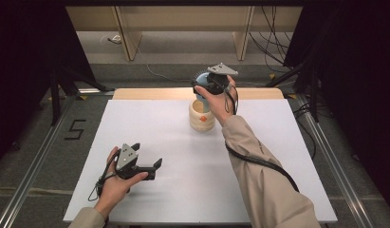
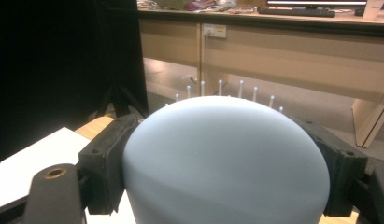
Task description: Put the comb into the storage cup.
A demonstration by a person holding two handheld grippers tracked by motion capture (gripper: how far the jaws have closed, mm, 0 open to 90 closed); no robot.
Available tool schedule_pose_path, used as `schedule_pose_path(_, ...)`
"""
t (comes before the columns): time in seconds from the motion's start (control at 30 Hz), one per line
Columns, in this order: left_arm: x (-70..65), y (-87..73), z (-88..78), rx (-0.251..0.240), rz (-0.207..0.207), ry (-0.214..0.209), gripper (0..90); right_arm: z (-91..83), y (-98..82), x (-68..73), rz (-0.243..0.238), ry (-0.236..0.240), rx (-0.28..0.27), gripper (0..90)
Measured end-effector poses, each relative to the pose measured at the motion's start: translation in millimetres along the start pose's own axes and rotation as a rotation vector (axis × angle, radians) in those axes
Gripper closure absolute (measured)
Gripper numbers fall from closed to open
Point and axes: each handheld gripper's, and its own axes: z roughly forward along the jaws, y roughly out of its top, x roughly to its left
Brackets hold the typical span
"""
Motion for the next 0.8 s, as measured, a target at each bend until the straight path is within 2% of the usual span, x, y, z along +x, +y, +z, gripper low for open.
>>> schedule_pose_path(0.8, 0.2, 0.0, 0.1, 0.001, 0.0, -0.002, 0.0, 2.3, -6.2, -0.4, -0.001, -0.001, 0.003, 21.4)
